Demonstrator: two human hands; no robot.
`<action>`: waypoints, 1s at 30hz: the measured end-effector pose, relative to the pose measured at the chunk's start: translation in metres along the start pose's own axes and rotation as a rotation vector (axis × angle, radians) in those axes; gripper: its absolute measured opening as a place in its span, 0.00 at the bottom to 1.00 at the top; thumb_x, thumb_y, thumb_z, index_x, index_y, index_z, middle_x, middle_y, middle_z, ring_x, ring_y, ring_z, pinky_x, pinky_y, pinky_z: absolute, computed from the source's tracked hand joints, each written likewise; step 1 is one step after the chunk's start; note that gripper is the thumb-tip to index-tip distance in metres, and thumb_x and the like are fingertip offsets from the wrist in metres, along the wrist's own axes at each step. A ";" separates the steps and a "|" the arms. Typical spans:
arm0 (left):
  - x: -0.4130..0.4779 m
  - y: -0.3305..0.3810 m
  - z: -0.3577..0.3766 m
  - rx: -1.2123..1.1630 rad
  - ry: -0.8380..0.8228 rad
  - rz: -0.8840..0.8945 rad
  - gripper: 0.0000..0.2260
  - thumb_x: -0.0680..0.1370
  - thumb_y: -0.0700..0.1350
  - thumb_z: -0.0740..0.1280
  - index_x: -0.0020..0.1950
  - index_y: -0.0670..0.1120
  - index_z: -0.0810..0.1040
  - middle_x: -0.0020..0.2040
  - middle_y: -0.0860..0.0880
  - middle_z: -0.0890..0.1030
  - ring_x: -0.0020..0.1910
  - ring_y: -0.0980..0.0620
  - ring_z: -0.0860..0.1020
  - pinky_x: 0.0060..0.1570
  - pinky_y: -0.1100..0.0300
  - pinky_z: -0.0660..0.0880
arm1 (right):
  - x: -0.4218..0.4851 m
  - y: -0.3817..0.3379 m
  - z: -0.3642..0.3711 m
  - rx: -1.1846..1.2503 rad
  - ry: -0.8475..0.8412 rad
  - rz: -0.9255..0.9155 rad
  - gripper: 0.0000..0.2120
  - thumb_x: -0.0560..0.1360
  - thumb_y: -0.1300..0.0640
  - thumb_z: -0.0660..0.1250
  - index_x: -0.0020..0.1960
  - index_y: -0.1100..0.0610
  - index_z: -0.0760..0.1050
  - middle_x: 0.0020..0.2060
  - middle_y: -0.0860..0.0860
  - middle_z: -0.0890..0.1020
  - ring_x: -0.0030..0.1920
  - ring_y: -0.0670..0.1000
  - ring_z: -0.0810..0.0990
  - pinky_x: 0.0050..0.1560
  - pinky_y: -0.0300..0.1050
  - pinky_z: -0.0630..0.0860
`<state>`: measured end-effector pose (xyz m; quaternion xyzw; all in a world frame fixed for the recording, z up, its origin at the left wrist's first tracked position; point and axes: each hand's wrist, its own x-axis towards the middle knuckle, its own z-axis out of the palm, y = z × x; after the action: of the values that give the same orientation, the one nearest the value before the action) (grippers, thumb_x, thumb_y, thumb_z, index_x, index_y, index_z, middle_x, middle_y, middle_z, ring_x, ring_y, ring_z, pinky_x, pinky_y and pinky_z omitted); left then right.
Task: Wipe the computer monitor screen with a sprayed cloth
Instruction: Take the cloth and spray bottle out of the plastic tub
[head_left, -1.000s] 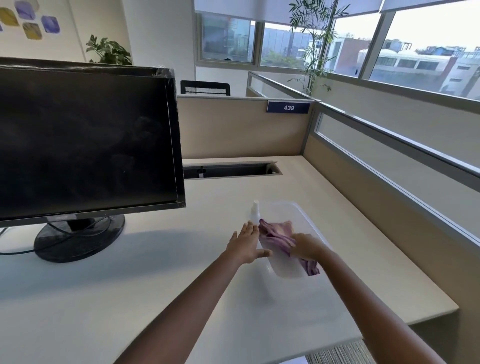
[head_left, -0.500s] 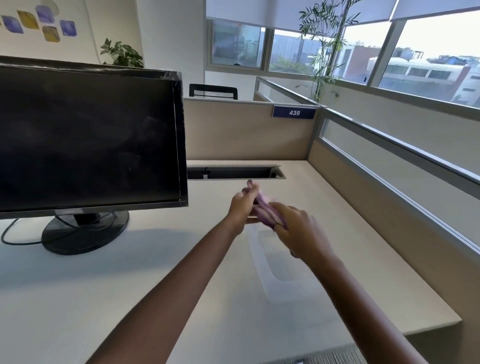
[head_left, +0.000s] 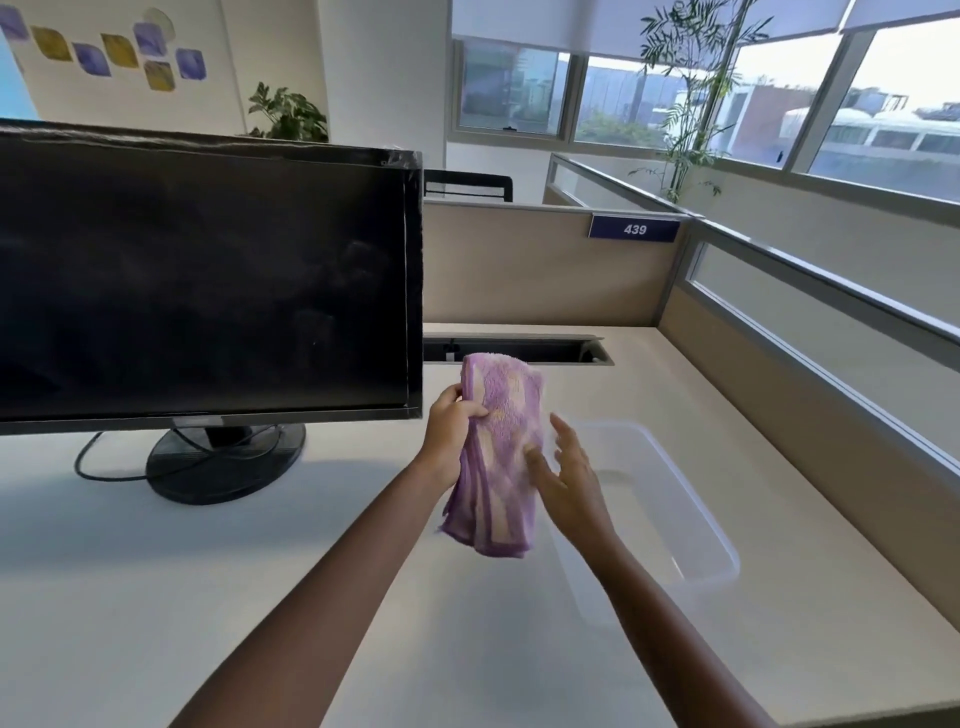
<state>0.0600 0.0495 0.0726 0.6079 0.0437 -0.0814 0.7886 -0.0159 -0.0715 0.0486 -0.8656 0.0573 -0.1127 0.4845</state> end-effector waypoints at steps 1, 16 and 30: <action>0.003 -0.005 -0.006 -0.039 -0.002 -0.032 0.11 0.73 0.32 0.59 0.51 0.42 0.74 0.42 0.44 0.77 0.38 0.47 0.76 0.37 0.56 0.74 | 0.004 0.002 0.006 0.058 -0.033 0.073 0.26 0.79 0.51 0.58 0.74 0.53 0.53 0.71 0.57 0.66 0.68 0.57 0.69 0.67 0.55 0.69; 0.017 -0.084 -0.074 0.585 -0.061 -0.143 0.37 0.77 0.38 0.63 0.75 0.45 0.39 0.74 0.40 0.59 0.66 0.44 0.68 0.58 0.54 0.72 | 0.002 0.053 0.074 -0.306 -0.135 0.156 0.22 0.79 0.57 0.57 0.72 0.54 0.58 0.66 0.60 0.66 0.64 0.59 0.70 0.63 0.49 0.69; 0.010 -0.125 -0.077 1.608 -0.427 0.213 0.25 0.81 0.52 0.52 0.75 0.43 0.51 0.78 0.45 0.49 0.77 0.46 0.46 0.74 0.48 0.49 | -0.012 0.074 0.088 -0.731 -0.396 0.064 0.24 0.81 0.50 0.51 0.75 0.55 0.52 0.76 0.55 0.52 0.75 0.56 0.52 0.74 0.55 0.56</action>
<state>0.0494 0.0926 -0.0677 0.9574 -0.2355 -0.1264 0.1094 -0.0048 -0.0350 -0.0606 -0.9833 0.0261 0.0990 0.1503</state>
